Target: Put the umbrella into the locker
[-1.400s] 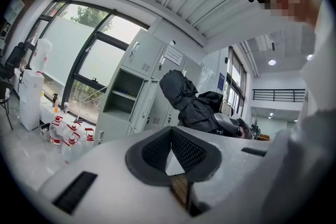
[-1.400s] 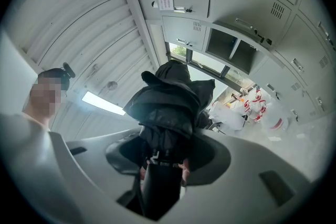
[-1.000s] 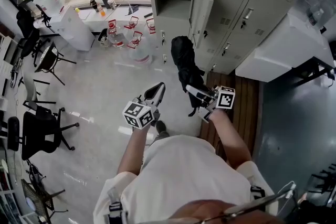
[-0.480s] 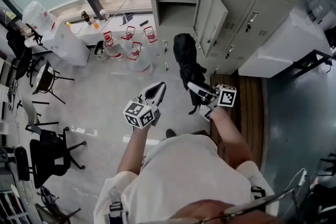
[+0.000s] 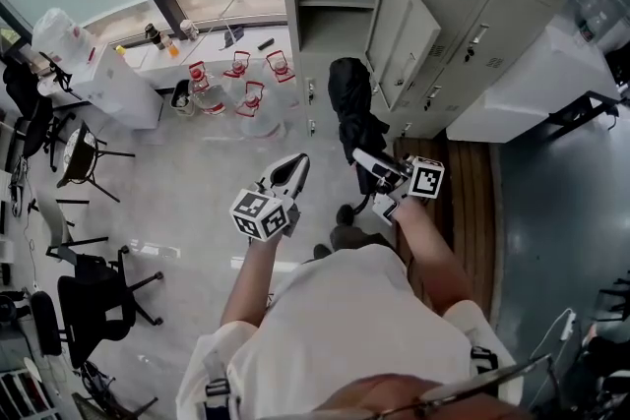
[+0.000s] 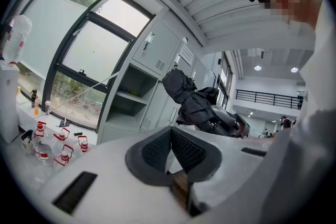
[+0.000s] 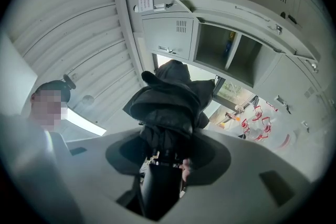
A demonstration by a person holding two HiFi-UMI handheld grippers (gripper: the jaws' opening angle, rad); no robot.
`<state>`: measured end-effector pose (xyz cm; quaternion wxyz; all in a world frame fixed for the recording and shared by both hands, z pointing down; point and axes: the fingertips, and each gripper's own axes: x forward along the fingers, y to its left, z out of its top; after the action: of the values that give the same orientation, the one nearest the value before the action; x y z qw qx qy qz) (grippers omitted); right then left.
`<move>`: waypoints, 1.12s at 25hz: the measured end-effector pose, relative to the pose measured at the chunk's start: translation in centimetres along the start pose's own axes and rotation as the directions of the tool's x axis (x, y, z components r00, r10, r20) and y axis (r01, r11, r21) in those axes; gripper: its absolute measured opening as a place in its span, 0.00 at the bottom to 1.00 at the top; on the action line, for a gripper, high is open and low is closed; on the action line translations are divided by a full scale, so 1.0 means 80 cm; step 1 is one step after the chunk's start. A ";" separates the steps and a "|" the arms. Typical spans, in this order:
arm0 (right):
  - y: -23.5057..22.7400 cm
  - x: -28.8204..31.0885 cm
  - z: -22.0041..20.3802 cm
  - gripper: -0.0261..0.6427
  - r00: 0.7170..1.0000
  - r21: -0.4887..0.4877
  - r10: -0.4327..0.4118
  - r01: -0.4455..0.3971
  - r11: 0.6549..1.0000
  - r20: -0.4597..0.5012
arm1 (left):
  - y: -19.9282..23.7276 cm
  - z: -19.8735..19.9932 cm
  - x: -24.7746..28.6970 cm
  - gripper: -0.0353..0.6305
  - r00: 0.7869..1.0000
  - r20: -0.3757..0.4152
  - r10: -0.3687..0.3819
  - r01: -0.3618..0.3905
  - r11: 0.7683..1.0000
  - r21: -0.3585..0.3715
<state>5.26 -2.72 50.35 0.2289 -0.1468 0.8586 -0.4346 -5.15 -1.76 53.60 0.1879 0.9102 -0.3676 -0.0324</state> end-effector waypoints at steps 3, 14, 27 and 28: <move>-0.015 0.009 0.012 0.34 1.000 0.001 -0.001 0.001 1.000 0.004 | 0.015 0.000 0.013 0.06 1.000 0.000 0.004 -0.004 1.000 -0.008; -0.084 0.079 0.097 0.34 1.000 -0.074 -0.022 0.023 0.997 0.014 | 0.096 0.045 0.096 0.06 1.000 -0.004 0.021 -0.021 1.000 0.003; -0.184 0.148 0.195 0.33 0.992 -0.150 -0.123 0.124 0.981 0.017 | 0.169 0.091 0.193 0.06 0.998 0.014 0.068 -0.068 0.997 0.025; -0.194 0.149 0.197 0.33 0.991 -0.137 -0.135 0.136 0.981 0.017 | 0.172 0.092 0.198 0.06 0.997 0.015 0.072 -0.072 0.997 0.022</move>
<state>4.11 -27.80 51.67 0.1915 -0.2219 0.8737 -0.3883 -4.15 -23.95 53.09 0.1758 0.8982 -0.4019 -0.0279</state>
